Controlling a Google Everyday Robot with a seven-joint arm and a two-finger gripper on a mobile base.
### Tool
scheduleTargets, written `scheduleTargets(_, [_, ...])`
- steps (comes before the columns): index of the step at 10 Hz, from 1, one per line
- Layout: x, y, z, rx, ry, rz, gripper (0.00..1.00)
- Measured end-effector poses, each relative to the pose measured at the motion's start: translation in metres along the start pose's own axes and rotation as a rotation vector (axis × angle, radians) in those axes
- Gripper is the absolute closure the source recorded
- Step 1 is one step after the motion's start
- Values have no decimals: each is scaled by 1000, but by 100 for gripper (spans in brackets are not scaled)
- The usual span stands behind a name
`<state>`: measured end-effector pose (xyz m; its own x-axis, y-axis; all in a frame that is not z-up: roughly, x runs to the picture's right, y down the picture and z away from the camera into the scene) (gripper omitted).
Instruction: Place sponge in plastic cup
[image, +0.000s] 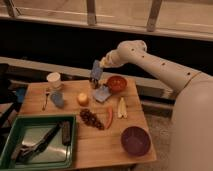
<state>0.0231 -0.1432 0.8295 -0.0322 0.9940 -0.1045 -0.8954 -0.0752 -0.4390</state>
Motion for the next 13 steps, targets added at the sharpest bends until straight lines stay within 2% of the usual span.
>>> scheduleTargets(1, [2,1,3,20,10,-35,100])
scheduleTargets(5, [6,47,31,14,18,-196,100])
scheduleTargets(7, [10,80,51,-19,16,-277,100])
scheduleTargets(9, [12,101,59,-65,6,-316,100])
scheduleTargets(11, [15,130,69,-138,0,-351,100])
scheduleTargets(12, [17,142,71,-160,1,-363,100])
scheduleTargets(13, [19,143,71,-163,3,-364,100])
